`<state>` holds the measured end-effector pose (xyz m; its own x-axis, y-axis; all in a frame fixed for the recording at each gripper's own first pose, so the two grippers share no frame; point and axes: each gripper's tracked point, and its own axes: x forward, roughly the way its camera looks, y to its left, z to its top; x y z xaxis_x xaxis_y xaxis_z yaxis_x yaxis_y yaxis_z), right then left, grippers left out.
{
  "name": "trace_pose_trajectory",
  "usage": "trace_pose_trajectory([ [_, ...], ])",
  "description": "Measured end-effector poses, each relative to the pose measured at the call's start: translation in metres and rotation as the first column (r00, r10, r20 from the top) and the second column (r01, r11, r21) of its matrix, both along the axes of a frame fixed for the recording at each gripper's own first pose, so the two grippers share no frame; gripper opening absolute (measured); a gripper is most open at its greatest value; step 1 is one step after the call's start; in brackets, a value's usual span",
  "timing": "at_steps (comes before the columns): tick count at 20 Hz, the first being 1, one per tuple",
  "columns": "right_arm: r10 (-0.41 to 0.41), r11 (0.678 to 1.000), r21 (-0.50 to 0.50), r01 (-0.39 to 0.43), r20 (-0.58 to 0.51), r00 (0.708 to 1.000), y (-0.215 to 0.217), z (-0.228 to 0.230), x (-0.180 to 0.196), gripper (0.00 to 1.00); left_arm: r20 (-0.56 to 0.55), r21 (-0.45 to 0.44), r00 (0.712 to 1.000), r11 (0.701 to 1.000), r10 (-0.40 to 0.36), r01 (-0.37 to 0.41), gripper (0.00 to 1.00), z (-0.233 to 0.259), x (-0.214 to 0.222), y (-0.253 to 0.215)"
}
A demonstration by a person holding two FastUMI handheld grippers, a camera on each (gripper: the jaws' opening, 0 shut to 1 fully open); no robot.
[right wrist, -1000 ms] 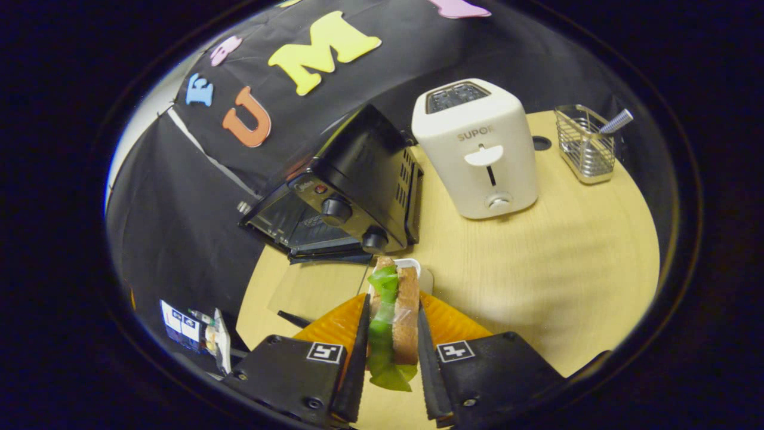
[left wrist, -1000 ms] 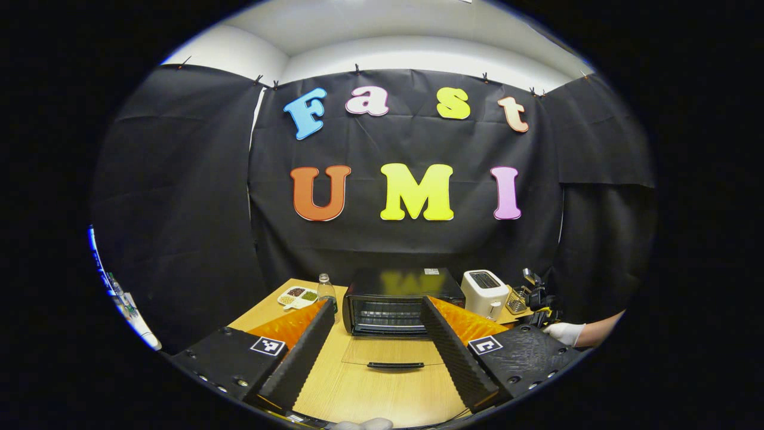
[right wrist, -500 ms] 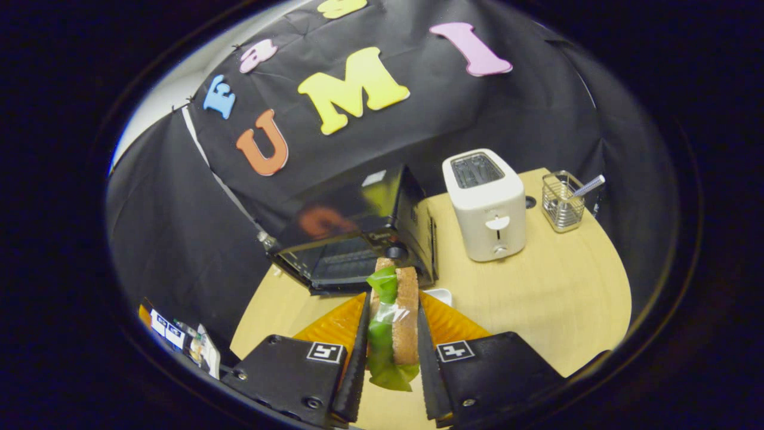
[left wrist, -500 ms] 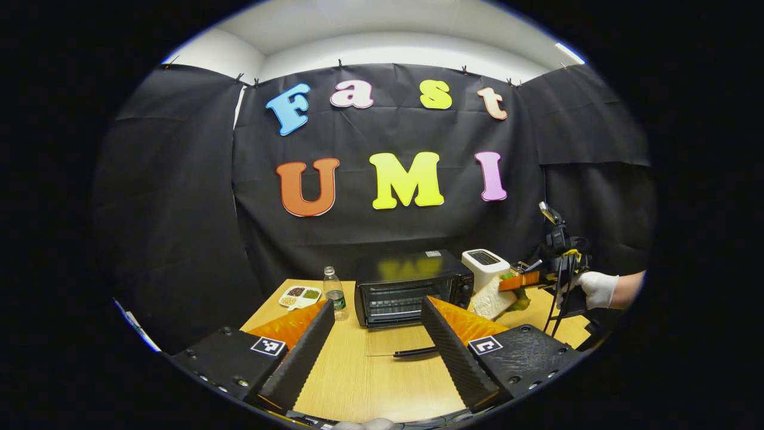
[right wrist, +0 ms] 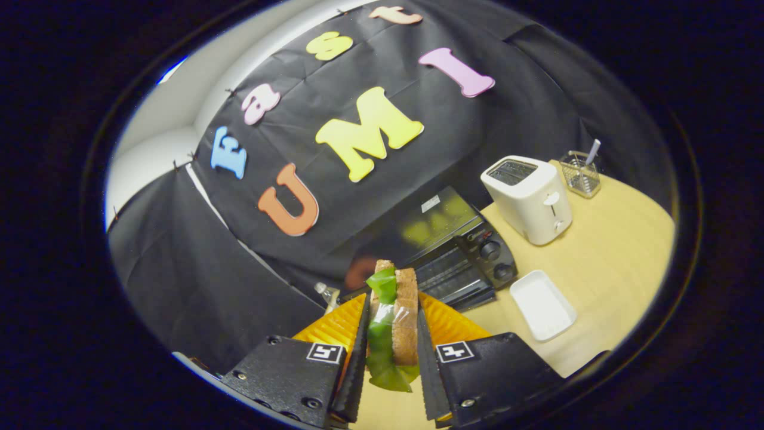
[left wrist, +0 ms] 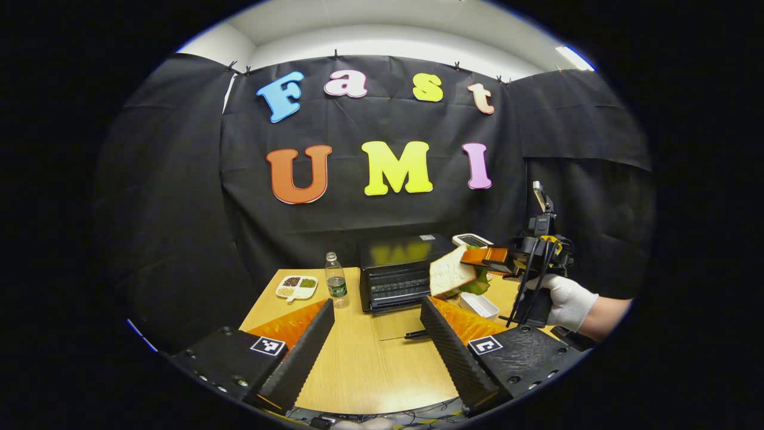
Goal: Open the electric oven with the left hand, put the food in, and close the electric oven.
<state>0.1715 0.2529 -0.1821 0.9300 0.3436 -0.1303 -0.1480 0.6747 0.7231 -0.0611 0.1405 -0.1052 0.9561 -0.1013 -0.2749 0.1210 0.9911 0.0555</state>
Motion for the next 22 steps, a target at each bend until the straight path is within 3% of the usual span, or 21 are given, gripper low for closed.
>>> trace_pose_trajectory([
  [2,-0.065,0.99,0.128,0.065,-0.003,0.998,0.01,-0.01,0.007,0.43,-0.034,-0.001,0.999,1.0,-0.004,0.003,0.96,-0.008,0.0,0.004],
  [7,-0.086,0.933,0.332,0.139,-0.168,0.982,0.048,-0.074,0.034,0.43,-0.055,0.023,0.998,1.0,-0.005,0.006,0.95,-0.013,0.006,0.01],
  [10,-0.124,0.919,0.346,0.19,-0.204,0.971,0.058,-0.101,0.061,0.43,-0.06,0.028,0.998,0.999,-0.028,0.03,0.96,-0.015,0.014,0.004],
  [14,-0.178,0.904,0.357,0.236,-0.186,0.966,0.062,-0.1,0.096,0.43,-0.086,0.015,0.995,0.999,-0.049,0.05,0.96,-0.021,0.022,0.003],
  [18,-0.287,0.82,0.45,0.355,-0.213,0.934,0.041,-0.103,0.146,0.43,-0.109,0.044,0.994,0.999,-0.017,0.022,0.96,-0.024,0.03,0.024],
  [22,-0.324,0.806,0.436,0.399,-0.24,0.915,0.039,-0.115,0.186,0.43,-0.131,0.047,0.991,0.999,0.018,-0.012,0.96,-0.029,0.032,0.045],
])
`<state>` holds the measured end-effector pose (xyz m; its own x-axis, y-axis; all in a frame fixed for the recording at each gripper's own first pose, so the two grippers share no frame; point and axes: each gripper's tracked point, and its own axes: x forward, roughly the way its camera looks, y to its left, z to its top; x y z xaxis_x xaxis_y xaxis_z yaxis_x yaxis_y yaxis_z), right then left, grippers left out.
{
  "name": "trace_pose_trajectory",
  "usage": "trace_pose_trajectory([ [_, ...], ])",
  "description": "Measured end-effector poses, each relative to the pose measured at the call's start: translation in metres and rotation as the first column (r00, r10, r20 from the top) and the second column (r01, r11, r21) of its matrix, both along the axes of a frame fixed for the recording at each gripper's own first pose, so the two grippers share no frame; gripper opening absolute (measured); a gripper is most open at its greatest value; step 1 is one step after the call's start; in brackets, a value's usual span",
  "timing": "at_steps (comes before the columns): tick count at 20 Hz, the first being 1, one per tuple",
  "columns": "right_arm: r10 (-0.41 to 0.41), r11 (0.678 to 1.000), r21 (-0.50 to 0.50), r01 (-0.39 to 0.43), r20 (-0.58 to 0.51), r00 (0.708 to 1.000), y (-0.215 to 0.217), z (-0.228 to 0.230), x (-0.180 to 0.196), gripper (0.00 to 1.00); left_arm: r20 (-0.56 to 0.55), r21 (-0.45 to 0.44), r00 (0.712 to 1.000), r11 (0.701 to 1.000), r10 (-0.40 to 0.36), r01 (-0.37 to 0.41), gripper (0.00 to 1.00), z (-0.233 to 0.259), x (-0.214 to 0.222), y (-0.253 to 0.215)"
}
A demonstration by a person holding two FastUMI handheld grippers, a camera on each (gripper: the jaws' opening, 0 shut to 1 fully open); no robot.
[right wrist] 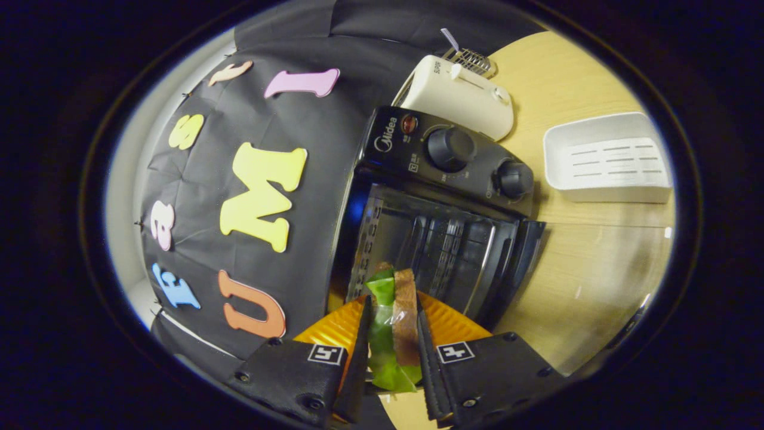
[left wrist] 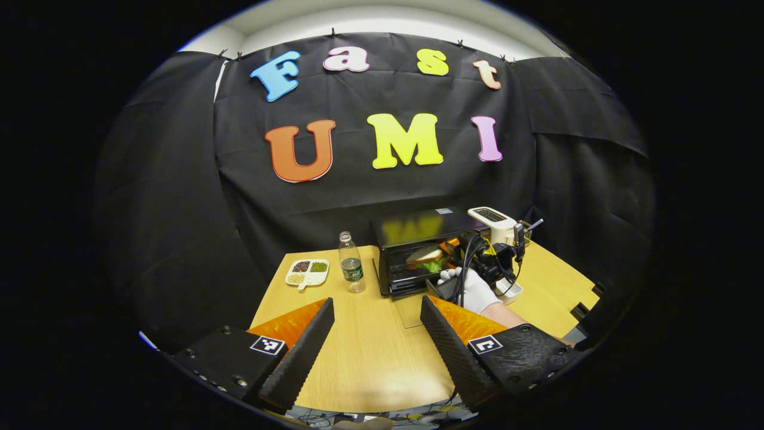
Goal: Open the electric oven with the left hand, put the food in, and close the electric oven.
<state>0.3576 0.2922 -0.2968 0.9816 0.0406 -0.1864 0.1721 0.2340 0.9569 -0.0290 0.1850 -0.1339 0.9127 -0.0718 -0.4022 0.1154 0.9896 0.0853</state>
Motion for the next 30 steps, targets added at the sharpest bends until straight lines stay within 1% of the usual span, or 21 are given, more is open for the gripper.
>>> trace_pose_trajectory([
  [3,-0.034,0.999,-0.019,0.033,-0.009,0.999,-0.004,-0.011,0.017,0.43,0.001,0.009,1.0,0.999,0.031,-0.031,0.96,0.001,-0.003,0.013],
  [6,0.005,0.998,-0.061,-0.007,-0.026,1.0,0.001,-0.022,0.03,0.43,0.005,0.006,0.999,0.999,0.053,-0.053,0.96,-0.001,-0.006,0.02],
  [7,0.01,0.996,-0.09,-0.014,-0.046,0.999,0.0,-0.026,0.029,0.34,0.006,-0.001,0.998,0.998,0.062,-0.062,0.96,-0.002,-0.007,0.022],
  [9,0.005,0.975,-0.221,-0.032,-0.119,0.993,-0.013,-0.036,0.021,0.39,0.004,-0.02,0.998,0.998,0.067,-0.067,0.96,-0.003,-0.008,0.02],
  [10,0.014,0.953,-0.297,-0.062,-0.16,0.987,-0.017,-0.04,0.017,0.39,0.003,-0.026,0.998,0.997,0.067,-0.067,0.96,-0.004,-0.008,0.017],
  [11,0.022,0.91,-0.4,-0.104,-0.205,0.978,-0.024,-0.044,0.01,0.49,0.003,-0.033,0.998,0.997,0.068,-0.068,0.96,-0.004,-0.006,0.016],
  [12,0.016,0.847,-0.515,-0.131,-0.222,0.975,-0.033,-0.042,0.004,0.6,-0.005,-0.042,0.998,0.997,0.066,-0.066,0.96,-0.006,-0.005,0.014],
  [13,0.011,0.789,-0.596,-0.147,-0.226,0.974,-0.04,-0.034,-0.001,0.88,-0.008,-0.048,0.998,0.997,0.064,-0.064,0.96,-0.006,-0.005,0.012],
  [14,0.012,0.739,-0.657,-0.15,-0.21,0.978,-0.045,-0.023,-0.009,0.9,0.001,-0.051,0.998,0.997,0.06,-0.06,0.96,-0.004,-0.005,0.009],
  [15,0.017,0.699,-0.698,-0.158,-0.204,0.979,-0.049,-0.017,-0.018,0.9,0.011,-0.053,0.998,0.997,0.06,-0.059,0.96,-0.001,-0.004,0.007],
  [16,0.038,0.677,-0.715,-0.176,-0.204,0.978,-0.05,-0.013,-0.029,0.91,0.018,-0.056,0.998,0.997,0.056,-0.055,0.96,-0.001,-0.004,0.005],
  [18,0.076,0.626,-0.749,-0.217,-0.219,0.973,-0.052,-0.003,-0.056,0.89,0.034,-0.064,0.998,0.997,0.054,-0.052,0.96,0.001,-0.002,-0.001],
  [19,0.086,0.616,-0.753,-0.232,-0.228,0.97,-0.057,0.001,-0.072,0.98,0.045,-0.066,0.997,0.996,0.061,-0.058,0.96,0.001,-0.001,-0.002],
  [20,0.092,0.609,-0.758,-0.232,-0.223,0.97,-0.063,0.008,-0.087,0.98,0.064,-0.068,0.996,0.996,0.065,-0.06,0.96,0.002,-0.001,-0.003],
  [21,0.094,0.593,-0.771,-0.233,-0.222,0.971,-0.07,0.017,-0.102,0.89,0.071,-0.072,0.995,0.995,0.069,-0.064,0.96,0.001,0.001,-0.006],
  [22,0.105,0.559,-0.792,-0.243,-0.223,0.969,-0.079,0.025,-0.113,0.98,0.079,-0.078,0.994,0.995,0.072,-0.066,0.96,-0.004,0.001,-0.009],
  [24,0.113,0.466,-0.847,-0.257,-0.232,0.966,-0.1,0.046,-0.139,0.99,0.092,-0.092,0.992,0.993,0.088,-0.079,0.96,-0.01,0.002,-0.013],
  [26,0.128,0.37,-0.896,-0.247,-0.214,0.968,-0.121,0.076,-0.163,0.98,0.096,-0.114,0.99,0.989,0.107,-0.095,0.96,-0.019,0.003,-0.018],
  [27,0.122,0.331,-0.913,-0.238,-0.208,0.97,-0.135,0.089,-0.176,0.99,0.098,-0.122,0.988,0.987,0.118,-0.106,0.96,-0.023,0.005,-0.02],
  [29,0.133,0.287,-0.933,-0.218,-0.186,0.973,-0.155,0.113,-0.198,0.99,0.084,-0.127,0.986,0.983,0.144,-0.132,0.95,-0.037,0.008,-0.022],
  [30,0.14,0.263,-0.943,-0.205,-0.172,0.975,-0.166,0.124,-0.208,0.99,0.076,-0.128,0.984,0.98,0.164,-0.154,0.88,-0.044,0.008,-0.024],
])
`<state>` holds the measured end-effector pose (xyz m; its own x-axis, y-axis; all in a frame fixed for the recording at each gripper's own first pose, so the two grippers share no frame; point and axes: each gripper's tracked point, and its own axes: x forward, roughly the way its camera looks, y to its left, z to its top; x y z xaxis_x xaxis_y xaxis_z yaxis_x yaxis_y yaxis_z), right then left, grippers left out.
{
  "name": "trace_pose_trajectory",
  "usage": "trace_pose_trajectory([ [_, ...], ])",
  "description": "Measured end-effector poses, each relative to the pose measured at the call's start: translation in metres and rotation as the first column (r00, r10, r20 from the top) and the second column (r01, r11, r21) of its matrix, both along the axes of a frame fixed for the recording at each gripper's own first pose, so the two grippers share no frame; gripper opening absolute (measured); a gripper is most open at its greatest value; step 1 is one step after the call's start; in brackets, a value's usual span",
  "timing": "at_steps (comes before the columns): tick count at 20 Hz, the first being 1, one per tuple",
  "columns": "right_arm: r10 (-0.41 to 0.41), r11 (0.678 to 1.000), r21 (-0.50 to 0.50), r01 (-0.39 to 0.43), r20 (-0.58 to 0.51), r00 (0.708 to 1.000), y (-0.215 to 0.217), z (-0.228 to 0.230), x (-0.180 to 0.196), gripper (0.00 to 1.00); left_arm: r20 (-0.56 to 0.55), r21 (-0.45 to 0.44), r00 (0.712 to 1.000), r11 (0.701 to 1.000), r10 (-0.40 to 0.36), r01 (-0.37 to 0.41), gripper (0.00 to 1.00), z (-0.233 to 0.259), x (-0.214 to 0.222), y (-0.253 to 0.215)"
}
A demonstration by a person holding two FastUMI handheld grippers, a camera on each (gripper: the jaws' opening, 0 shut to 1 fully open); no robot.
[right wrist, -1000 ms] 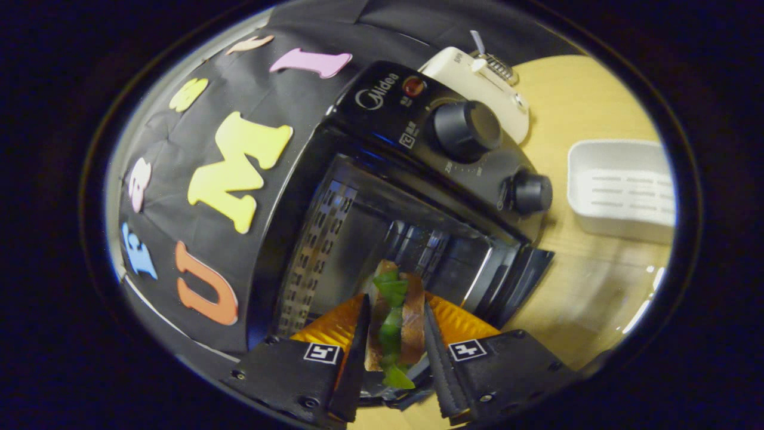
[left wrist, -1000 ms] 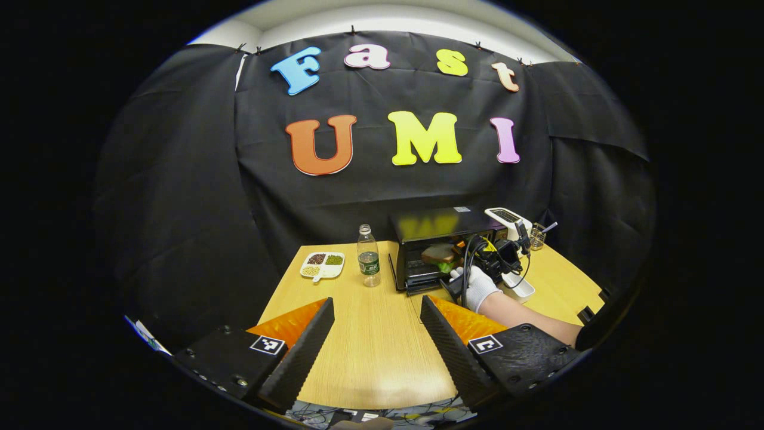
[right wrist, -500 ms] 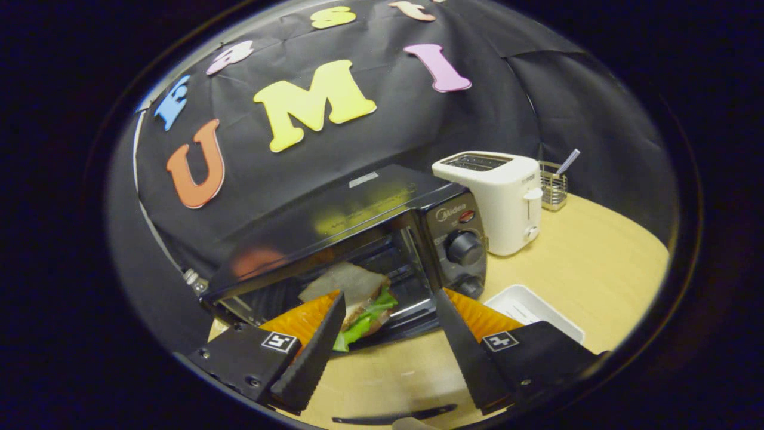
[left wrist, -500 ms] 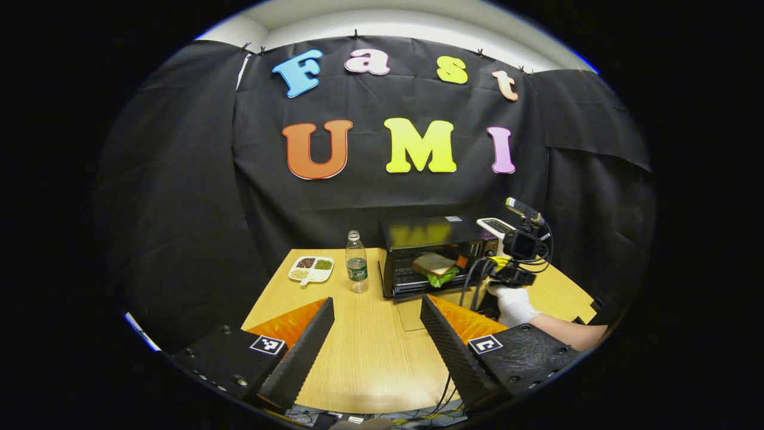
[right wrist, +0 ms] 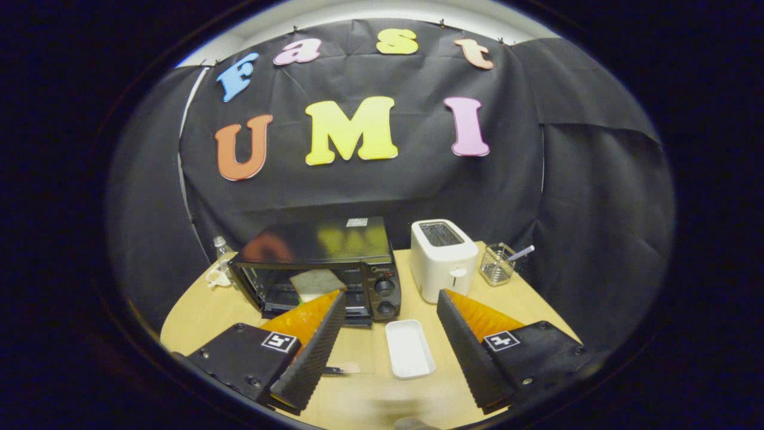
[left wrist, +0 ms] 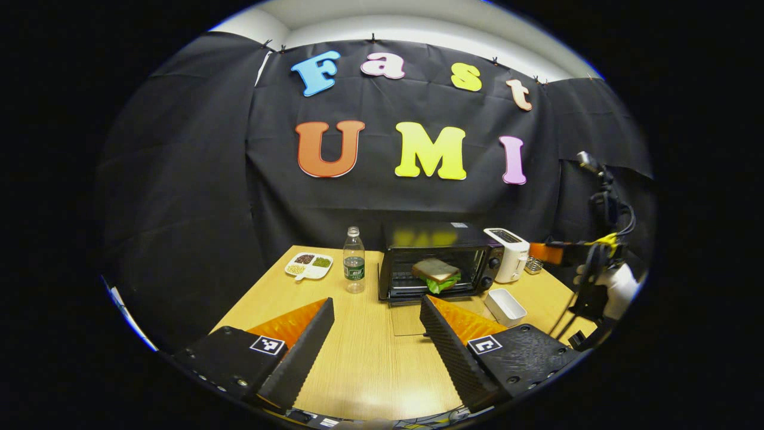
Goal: Open the electric oven with the left hand, put the food in, and close the electric oven.
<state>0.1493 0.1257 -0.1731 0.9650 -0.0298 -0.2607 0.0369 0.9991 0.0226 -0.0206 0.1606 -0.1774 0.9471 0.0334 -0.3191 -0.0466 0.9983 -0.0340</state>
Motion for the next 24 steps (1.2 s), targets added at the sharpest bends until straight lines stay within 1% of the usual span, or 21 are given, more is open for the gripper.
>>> trace_pose_trajectory([
  [1,0.013,1.0,-0.019,-0.013,0.011,1.0,-0.011,0.008,-0.01,0.99,-0.005,-0.007,1.0,1.0,0.02,-0.02,0.95,-0.005,0.0,-0.002],
  [2,0.034,0.999,-0.029,-0.034,0.022,0.999,-0.019,0.016,-0.019,0.99,-0.016,-0.016,0.999,0.999,0.047,-0.047,0.94,-0.011,0.0,-0.005],
  [3,0.057,0.998,-0.034,-0.056,0.022,0.998,-0.027,0.018,-0.027,0.99,-0.022,-0.025,0.997,0.997,0.072,-0.073,0.82,-0.015,-0.001,-0.011],
  [4,0.081,0.996,-0.029,-0.081,0.015,0.997,-0.034,0.02,-0.035,0.99,-0.039,-0.04,0.994,0.994,0.102,-0.104,0.93,-0.021,-0.003,-0.017],
  [6,0.128,0.992,-0.015,-0.128,0.02,0.992,-0.05,0.022,-0.053,0.99,-0.064,-0.071,0.988,0.986,0.144,-0.148,0.93,-0.031,-0.008,-0.037],
  [8,0.185,0.983,-0.016,-0.185,0.028,0.982,-0.064,0.024,-0.066,0.99,-0.085,-0.054,0.981,0.982,0.176,-0.181,0.93,-0.037,-0.013,-0.057],
  [10,0.222,0.975,-0.031,-0.222,0.025,0.975,-0.081,0.017,-0.072,0.99,-0.093,-0.038,0.976,0.979,0.195,-0.199,0.93,-0.041,-0.02,-0.079],
  [12,0.241,0.97,-0.008,-0.241,0.018,0.97,-0.096,0.01,-0.076,0.99,-0.112,-0.016,0.972,0.977,0.208,-0.211,0.93,-0.05,-0.024,-0.097],
  [15,0.254,0.967,0.031,-0.253,-0.004,0.967,-0.115,0.001,-0.081,0.99,-0.159,-0.024,0.969,0.981,0.188,-0.194,0.92,-0.074,-0.022,-0.125],
  [17,0.25,0.967,0.05,-0.249,-0.021,0.968,-0.125,0.0,-0.084,0.99,-0.207,-0.013,0.966,0.986,0.158,-0.164,0.93,-0.097,-0.016,-0.139],
  [19,0.229,0.973,0.03,-0.228,-0.032,0.973,-0.135,0.003,-0.084,0.99,-0.239,-0.012,0.965,0.993,0.112,-0.118,0.92,-0.119,-0.005,-0.149],
  [24,0.167,0.986,-0.008,-0.168,-0.059,0.984,-0.147,0.008,-0.081,0.99,-0.335,-0.025,0.941,0.998,0.041,-0.053,0.93,-0.178,0.022,-0.167],
])
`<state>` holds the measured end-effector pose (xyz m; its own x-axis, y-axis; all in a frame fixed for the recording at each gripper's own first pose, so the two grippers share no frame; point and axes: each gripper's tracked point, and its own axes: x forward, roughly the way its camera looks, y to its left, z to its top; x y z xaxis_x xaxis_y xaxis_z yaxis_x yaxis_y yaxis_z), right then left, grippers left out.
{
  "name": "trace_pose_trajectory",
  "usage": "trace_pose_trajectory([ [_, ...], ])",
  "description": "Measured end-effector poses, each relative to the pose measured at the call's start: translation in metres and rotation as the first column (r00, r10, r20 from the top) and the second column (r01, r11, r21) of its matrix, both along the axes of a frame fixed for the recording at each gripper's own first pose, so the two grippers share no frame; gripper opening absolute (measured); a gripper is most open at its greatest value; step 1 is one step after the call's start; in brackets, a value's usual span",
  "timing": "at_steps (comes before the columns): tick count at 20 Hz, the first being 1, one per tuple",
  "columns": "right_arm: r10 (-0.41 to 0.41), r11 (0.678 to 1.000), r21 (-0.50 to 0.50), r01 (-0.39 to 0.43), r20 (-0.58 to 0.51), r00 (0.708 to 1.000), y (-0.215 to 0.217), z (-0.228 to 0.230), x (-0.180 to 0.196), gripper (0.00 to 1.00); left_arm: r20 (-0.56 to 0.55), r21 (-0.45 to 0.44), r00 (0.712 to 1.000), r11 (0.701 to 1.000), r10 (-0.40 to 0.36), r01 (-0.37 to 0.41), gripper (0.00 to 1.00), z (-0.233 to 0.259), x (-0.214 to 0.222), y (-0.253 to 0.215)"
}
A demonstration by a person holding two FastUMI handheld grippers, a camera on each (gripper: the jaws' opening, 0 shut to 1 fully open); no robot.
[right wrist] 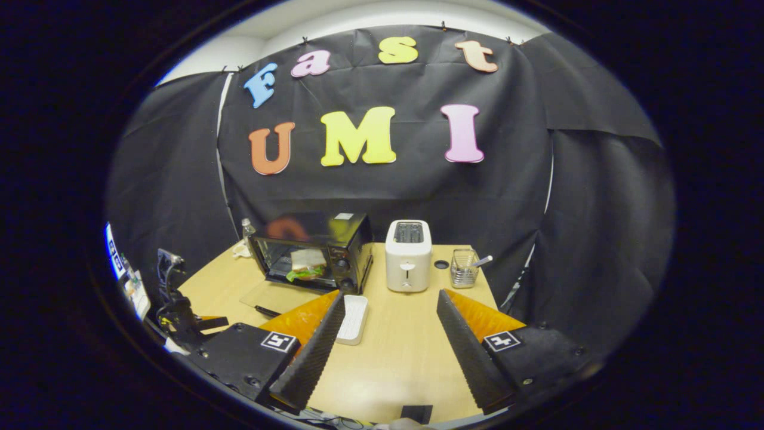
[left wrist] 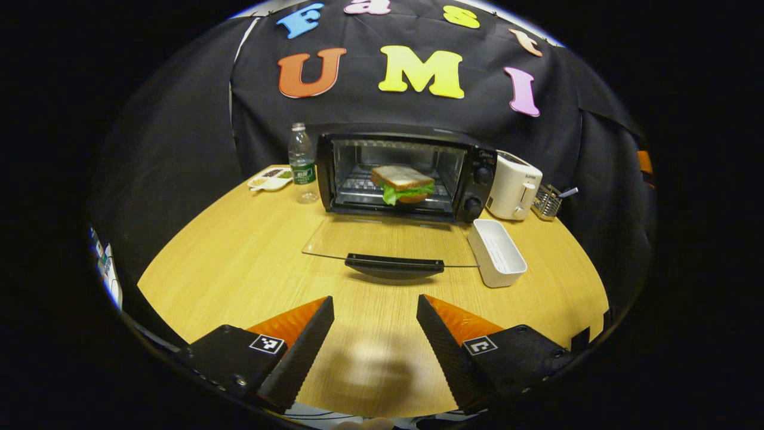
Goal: Open the electric oven with the left hand, put the food in, and close the electric oven.
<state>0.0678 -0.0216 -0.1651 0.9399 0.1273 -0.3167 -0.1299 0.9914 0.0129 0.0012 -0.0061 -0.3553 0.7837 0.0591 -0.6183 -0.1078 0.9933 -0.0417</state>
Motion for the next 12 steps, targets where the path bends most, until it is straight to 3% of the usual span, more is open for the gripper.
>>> trace_pose_trajectory([
  [6,-0.074,0.997,-0.031,0.072,-0.059,0.995,0.002,-0.011,-0.005,0.99,-0.061,0.001,0.995,0.997,-0.08,0.081,0.93,-0.04,0.033,-0.012],
  [7,-0.084,0.996,-0.024,0.083,-0.067,0.994,0.004,-0.014,-0.005,0.91,-0.062,0.0,0.994,0.996,-0.092,0.092,0.93,-0.045,0.038,-0.013],
  [9,-0.107,0.994,-0.008,0.107,-0.087,0.99,0.006,-0.019,-0.006,0.91,-0.078,0.008,0.992,0.995,-0.1,0.101,0.93,-0.054,0.046,-0.013],
  [10,-0.123,0.992,-0.009,0.123,-0.1,0.987,0.005,-0.022,-0.007,0.99,-0.089,0.006,0.991,0.995,-0.099,0.1,0.93,-0.059,0.049,-0.013],
  [11,-0.136,0.991,-0.01,0.136,-0.109,0.985,0.004,-0.024,-0.008,0.91,-0.095,0.003,0.99,0.995,-0.1,0.101,0.93,-0.063,0.055,-0.011],
  [12,-0.148,0.989,-0.014,0.147,-0.113,0.983,0.003,-0.025,-0.009,0.91,-0.102,0.008,0.99,0.995,-0.1,0.101,0.93,-0.066,0.058,-0.01],
])
